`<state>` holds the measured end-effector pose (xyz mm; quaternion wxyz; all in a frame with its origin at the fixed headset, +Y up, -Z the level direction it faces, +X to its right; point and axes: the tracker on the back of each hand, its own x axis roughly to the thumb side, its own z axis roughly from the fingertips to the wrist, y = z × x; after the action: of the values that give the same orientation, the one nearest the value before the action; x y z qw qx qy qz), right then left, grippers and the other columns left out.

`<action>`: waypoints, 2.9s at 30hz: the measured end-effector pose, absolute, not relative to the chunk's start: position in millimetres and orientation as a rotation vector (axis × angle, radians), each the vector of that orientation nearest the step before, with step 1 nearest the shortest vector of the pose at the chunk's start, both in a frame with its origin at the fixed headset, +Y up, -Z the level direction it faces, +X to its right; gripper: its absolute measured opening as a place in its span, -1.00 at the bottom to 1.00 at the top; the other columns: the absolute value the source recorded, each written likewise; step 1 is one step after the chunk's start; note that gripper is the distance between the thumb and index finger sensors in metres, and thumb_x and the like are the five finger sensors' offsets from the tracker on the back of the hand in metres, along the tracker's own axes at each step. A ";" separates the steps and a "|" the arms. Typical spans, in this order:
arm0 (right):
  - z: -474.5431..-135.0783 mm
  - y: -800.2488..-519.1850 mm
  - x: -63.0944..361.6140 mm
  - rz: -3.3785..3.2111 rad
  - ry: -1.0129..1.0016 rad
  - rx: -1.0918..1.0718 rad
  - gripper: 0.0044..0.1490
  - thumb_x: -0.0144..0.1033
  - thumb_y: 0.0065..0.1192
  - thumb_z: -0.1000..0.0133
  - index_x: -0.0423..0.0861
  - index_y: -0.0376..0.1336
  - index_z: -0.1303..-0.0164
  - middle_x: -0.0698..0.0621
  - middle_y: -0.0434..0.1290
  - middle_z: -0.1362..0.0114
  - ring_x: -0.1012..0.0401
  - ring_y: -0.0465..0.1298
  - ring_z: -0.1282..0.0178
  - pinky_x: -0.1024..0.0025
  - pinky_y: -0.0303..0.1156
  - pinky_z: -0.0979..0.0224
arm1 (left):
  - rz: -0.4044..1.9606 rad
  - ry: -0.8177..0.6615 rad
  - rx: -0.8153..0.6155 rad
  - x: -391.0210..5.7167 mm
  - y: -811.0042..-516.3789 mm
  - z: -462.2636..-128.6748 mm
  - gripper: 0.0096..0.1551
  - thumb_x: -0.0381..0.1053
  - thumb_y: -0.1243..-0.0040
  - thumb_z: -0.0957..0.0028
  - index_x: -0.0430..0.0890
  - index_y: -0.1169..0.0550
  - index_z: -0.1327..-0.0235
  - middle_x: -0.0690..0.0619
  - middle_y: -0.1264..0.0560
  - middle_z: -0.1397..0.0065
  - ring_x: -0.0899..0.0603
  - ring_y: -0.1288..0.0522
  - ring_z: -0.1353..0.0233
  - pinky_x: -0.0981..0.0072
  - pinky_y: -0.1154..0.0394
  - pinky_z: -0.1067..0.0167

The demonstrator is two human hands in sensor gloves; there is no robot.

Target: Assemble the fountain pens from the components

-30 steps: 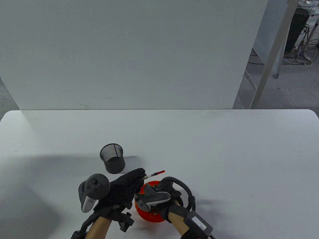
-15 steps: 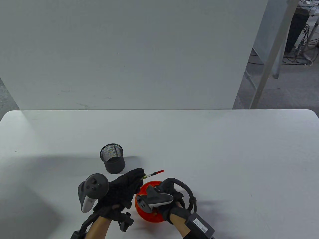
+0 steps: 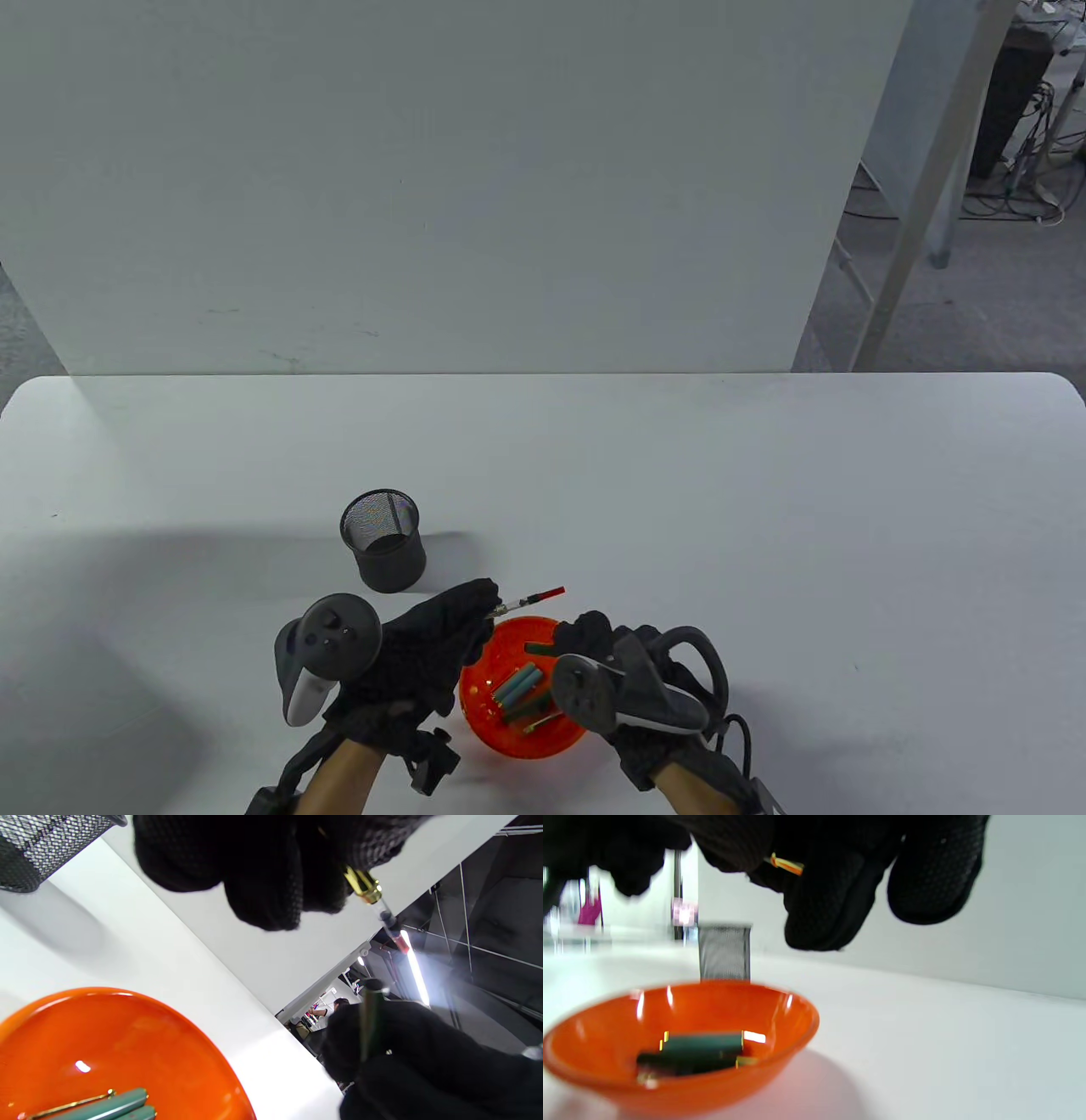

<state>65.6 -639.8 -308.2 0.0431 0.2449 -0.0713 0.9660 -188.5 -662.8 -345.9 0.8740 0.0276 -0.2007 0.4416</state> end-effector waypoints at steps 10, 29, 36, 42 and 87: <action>-316.0 -653.5 116.8 2.623 -0.323 0.447 -0.45 -0.23 0.05 -0.19 0.03 0.32 -0.40 -0.17 0.40 -0.38 0.04 0.50 -0.21 -0.17 0.42 -0.38 | 0.878 -0.421 0.043 -182.8 -668.5 -345.2 -0.50 0.08 -0.05 -0.20 0.14 -0.46 -0.43 0.08 -0.60 -0.27 -0.03 -0.67 -0.03 0.08 -0.61 -0.06; -319.2 -667.8 119.1 2.654 -0.335 0.414 -0.46 -0.22 0.04 -0.21 0.04 0.31 -0.41 -0.17 0.37 -0.41 0.02 0.48 -0.25 -0.18 0.40 -0.39 | 0.873 -0.434 0.005 -181.9 -671.5 -347.0 -0.50 0.08 -0.05 -0.20 0.14 -0.47 -0.43 0.08 -0.60 -0.26 -0.03 -0.68 -0.03 0.07 -0.61 -0.06; -319.7 -669.1 118.7 2.658 -0.325 0.420 -0.46 -0.22 0.04 -0.21 0.04 0.30 -0.42 -0.17 0.37 -0.41 0.02 0.48 -0.25 -0.19 0.40 -0.39 | 0.842 -0.448 -0.015 -176.7 -672.9 -346.5 -0.50 0.08 -0.06 -0.20 0.14 -0.47 -0.43 0.07 -0.60 -0.26 -0.04 -0.68 -0.03 0.07 -0.61 -0.06; -318.0 -671.0 114.2 2.698 -0.355 0.461 -0.46 -0.21 0.05 -0.21 0.03 0.30 -0.42 -0.17 0.37 -0.41 0.02 0.47 -0.25 -0.19 0.39 -0.39 | 0.827 -0.445 -0.021 -176.2 -673.6 -346.7 -0.50 0.08 -0.06 -0.20 0.14 -0.47 -0.42 0.07 -0.60 -0.26 -0.04 -0.68 -0.03 0.07 -0.61 -0.06; -323.8 -684.9 110.6 2.172 -0.269 0.514 -0.35 -0.06 -0.02 -0.26 -0.17 0.28 -0.44 0.02 0.61 -0.02 0.20 0.64 0.16 0.00 0.58 -0.18 | 0.783 -0.526 -0.093 -160.9 -679.4 -344.7 -0.49 0.11 -0.13 -0.17 0.11 -0.47 -0.41 0.07 -0.59 -0.24 -0.05 -0.67 -0.08 0.03 -0.59 -0.11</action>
<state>110.6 -684.9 -323.8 0.4318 0.2062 -0.1080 0.8714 -160.9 -679.4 -344.7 0.8898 -0.0449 -0.2532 0.3769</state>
